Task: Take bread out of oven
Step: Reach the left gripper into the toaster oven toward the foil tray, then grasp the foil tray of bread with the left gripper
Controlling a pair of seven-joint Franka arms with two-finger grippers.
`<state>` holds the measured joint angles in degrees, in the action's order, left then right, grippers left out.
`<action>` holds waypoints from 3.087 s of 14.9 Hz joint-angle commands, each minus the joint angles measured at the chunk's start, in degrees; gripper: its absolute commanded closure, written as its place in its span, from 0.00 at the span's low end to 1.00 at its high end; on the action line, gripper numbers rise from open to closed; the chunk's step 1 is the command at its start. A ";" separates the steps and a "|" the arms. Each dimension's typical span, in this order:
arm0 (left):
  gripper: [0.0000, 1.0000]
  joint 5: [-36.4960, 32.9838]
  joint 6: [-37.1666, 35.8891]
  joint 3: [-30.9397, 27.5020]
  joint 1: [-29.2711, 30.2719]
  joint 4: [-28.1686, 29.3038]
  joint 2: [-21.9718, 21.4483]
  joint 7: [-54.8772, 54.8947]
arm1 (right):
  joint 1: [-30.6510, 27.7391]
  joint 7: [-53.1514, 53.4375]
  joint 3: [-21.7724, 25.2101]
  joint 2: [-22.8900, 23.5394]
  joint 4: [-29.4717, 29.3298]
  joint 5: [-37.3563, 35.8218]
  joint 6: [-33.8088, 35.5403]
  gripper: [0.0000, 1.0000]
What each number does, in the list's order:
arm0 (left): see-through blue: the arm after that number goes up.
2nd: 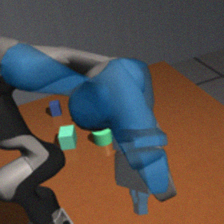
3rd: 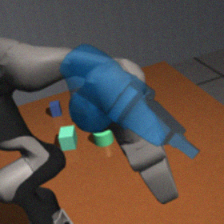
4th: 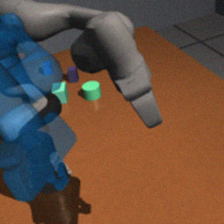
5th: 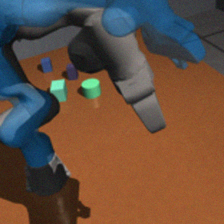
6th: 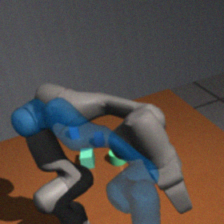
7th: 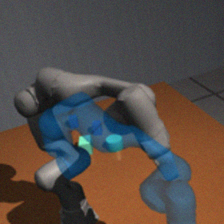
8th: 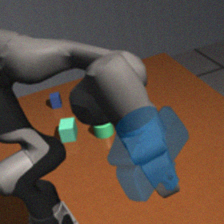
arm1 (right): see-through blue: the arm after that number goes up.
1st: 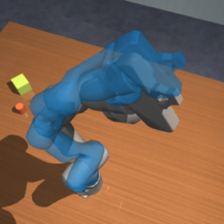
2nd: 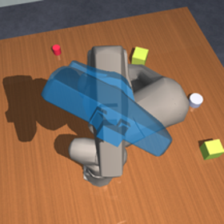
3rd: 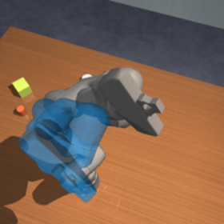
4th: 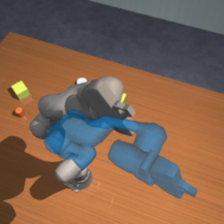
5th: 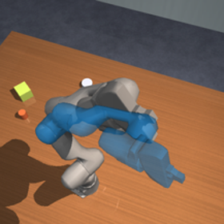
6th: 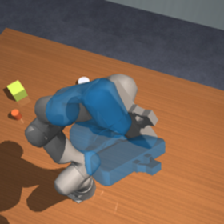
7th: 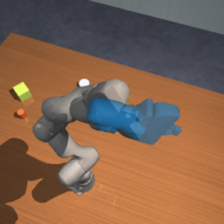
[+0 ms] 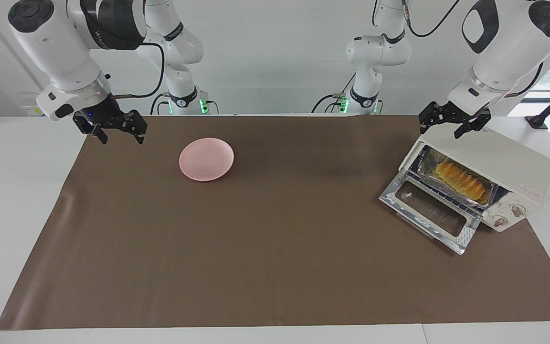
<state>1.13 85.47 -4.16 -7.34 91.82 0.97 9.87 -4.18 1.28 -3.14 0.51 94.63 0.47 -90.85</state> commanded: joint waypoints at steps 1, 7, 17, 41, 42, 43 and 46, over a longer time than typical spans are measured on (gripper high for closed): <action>0.00 -0.87 1.19 0.64 0.66 1.78 -1.50 -0.12 | -0.74 -1.37 -0.64 -1.30 1.35 -0.91 0.23 0.00; 0.00 -0.87 1.11 0.73 0.57 2.13 -1.67 0.41 | -0.74 -1.37 -0.64 -1.30 1.35 -0.91 0.23 0.00; 0.00 -0.87 -0.20 0.12 0.41 -10.12 12.07 -13.97 | -0.74 -1.37 -0.64 -1.30 1.35 -0.91 0.23 0.00; 0.10 -9.57 28.35 -3.31 0.66 13.56 14.15 -55.14 | -0.74 -1.37 -0.64 -1.30 1.35 -0.91 0.23 0.00; 0.23 -9.57 28.44 -3.31 0.75 13.56 14.23 -55.14 | -0.74 -1.37 -0.64 -1.30 1.35 -0.91 0.23 0.00; 0.42 -9.66 28.44 -3.31 0.84 13.56 14.24 -55.05 | -0.74 -1.37 -0.64 -1.30 1.35 -0.91 0.23 0.00; 1.00 -9.83 27.92 -3.31 1.01 13.21 14.24 -53.83 | -0.74 -1.37 -0.64 -1.30 1.35 -0.91 0.15 0.00</action>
<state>-7.22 112.14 -7.63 -6.69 102.74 17.30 -44.18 -4.18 1.28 -3.14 0.51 94.63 0.47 -90.85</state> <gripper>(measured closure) 0.515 0.000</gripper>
